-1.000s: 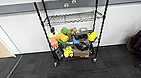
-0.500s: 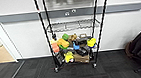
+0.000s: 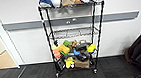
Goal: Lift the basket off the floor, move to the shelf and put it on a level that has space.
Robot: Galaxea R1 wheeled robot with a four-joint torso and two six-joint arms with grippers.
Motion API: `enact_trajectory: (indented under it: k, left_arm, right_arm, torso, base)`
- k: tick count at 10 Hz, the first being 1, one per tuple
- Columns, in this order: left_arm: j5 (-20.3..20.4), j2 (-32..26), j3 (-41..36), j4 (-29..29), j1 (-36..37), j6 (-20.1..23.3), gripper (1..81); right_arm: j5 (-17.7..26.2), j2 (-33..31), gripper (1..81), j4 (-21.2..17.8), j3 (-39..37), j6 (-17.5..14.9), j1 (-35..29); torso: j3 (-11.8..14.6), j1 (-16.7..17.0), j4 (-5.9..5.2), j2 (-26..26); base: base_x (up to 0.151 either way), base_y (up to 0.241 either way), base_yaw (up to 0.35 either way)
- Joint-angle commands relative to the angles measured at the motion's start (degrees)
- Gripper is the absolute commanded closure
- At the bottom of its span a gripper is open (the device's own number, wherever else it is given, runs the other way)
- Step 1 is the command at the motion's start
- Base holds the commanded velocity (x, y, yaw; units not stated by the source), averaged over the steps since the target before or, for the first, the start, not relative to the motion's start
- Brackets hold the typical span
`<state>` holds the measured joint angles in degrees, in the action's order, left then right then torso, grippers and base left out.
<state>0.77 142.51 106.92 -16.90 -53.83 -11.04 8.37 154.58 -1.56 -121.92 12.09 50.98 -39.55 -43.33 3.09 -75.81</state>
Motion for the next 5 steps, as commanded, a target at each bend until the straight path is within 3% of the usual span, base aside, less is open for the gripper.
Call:
enact_trajectory:
  k: [1, 5]
  left_arm:
    - [-1.0, -2.4, -2.4, -0.2, 5.7, -0.2, 81.1]
    - [-0.9, -3.0, -3.5, -0.2, 5.7, -0.2, 81.1]
  right_arm:
    - [-1.9, -3.8, 81.1, -2.0, 3.9, 0.1, -6.5]
    - [-3.5, -6.9, 81.1, -3.0, 8.4, 0.1, -6.7]
  torso:
    - [-0.1, 3.6, 0.00, 5.5]
    - [0.6, 8.4, 0.00, 13.1]
  base:
    - [0.000, 0.000, 0.000]
    - [0.000, 0.000, 0.000]
